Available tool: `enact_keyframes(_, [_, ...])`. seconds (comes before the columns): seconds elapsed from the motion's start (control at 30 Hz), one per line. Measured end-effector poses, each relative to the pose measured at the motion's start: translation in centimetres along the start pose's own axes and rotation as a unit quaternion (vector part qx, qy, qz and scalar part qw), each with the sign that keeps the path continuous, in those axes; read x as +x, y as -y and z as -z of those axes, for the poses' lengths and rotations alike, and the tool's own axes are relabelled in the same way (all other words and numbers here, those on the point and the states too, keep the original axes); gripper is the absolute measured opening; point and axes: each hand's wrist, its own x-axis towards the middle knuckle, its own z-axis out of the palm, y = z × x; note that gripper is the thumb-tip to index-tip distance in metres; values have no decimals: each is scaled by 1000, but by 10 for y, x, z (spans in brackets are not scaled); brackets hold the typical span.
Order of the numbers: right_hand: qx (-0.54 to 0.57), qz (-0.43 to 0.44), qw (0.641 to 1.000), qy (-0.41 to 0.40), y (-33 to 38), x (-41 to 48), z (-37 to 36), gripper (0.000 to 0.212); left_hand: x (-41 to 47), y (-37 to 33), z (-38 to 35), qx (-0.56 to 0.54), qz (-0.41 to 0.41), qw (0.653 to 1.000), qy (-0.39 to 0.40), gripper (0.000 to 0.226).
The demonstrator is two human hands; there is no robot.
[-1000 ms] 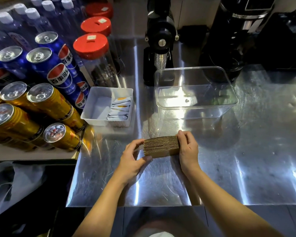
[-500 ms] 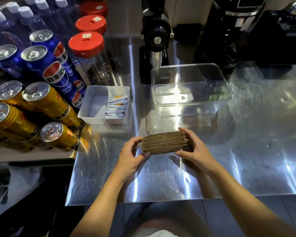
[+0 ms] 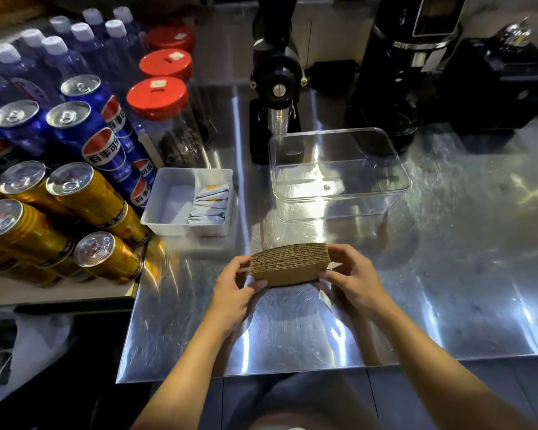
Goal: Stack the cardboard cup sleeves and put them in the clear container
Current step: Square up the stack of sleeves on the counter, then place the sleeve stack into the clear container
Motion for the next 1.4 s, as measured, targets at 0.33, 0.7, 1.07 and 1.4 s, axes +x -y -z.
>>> enact_keyframes(0.33, [110,50,990,-72,45,22,28,38,34,-56,-21,-49,-97,994,-17,45])
enact_keyframes(0.7, [134,43,982,-128,95,103,82,35,116,-140,-61,-45,-165,985,-25,31])
enact_keyframes(1.07, [72,-191,970,-130,74,188,103,12,188,-138,-99,33,49,997,-47,13])
enact_keyframes(1.4, [45,-231,967,-100,54,216,99,20,214,-118,-114,38,145,983,-102,28])
